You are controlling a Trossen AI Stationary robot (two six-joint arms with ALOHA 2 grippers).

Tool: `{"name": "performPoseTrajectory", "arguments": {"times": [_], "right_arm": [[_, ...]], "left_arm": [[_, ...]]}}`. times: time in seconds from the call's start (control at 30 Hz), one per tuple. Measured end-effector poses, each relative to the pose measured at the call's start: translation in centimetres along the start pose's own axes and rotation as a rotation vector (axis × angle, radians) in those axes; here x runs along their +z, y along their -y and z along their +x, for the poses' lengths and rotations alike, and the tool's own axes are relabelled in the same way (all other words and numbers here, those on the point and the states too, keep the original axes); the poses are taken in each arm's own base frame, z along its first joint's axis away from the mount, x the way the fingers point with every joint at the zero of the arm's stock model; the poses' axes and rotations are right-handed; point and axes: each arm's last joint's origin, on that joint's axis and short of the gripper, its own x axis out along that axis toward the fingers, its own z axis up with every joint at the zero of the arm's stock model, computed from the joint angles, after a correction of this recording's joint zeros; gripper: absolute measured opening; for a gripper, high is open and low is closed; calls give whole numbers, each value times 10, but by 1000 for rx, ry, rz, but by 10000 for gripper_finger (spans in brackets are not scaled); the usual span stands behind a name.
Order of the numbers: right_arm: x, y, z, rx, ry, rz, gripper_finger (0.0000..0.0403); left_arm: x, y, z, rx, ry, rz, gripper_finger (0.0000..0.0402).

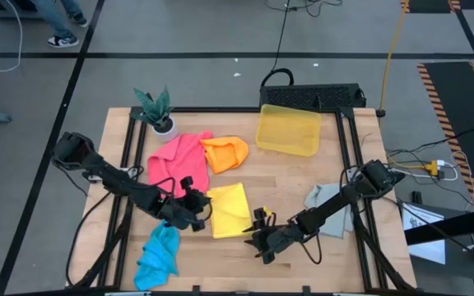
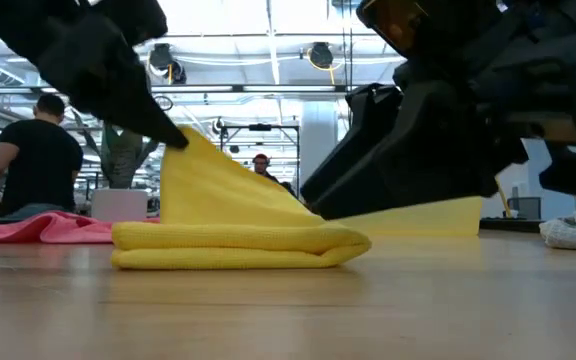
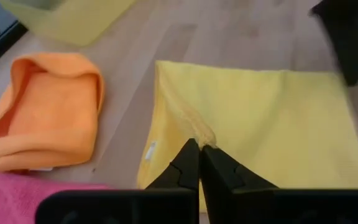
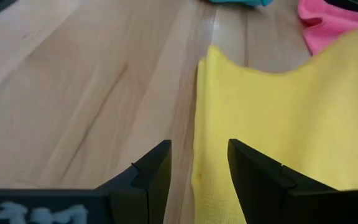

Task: Fold microfiber towels
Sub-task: Fold the yellow kitchen towel

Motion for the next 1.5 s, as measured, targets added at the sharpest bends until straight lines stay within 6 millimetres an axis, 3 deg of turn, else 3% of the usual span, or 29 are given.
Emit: {"name": "performPoseTrajectory", "arguments": {"times": [0.2, 0.4, 0.6, 0.77, 0.93, 1.17, 1.5], "right_arm": [[1, 1, 0, -1, 5, 2, 151], [-2, 1, 0, -2, -6, -15, 151], [-7, 1, 0, -2, -18, -13, 148], [-11, 7, 2, -17, -33, 21, 125], [-11, 15, 4, -54, -38, 16, 79], [-16, 17, 5, -60, -90, -54, 5], [-16, 17, 5, -61, -92, -47, 3]], "left_arm": [[-9, -2, -4, 26, -66, 3, 16], [-14, -7, 8, 96, -98, 11, 5], [-19, -12, 20, 140, -140, 18, 17], [-24, -13, 24, 155, -174, 25, 5], [-24, -13, 24, 155, -176, 23, 19], [-23, -7, 16, 104, -169, 36, 7], [-19, -1, -11, 21, -140, 41, 7]]}}
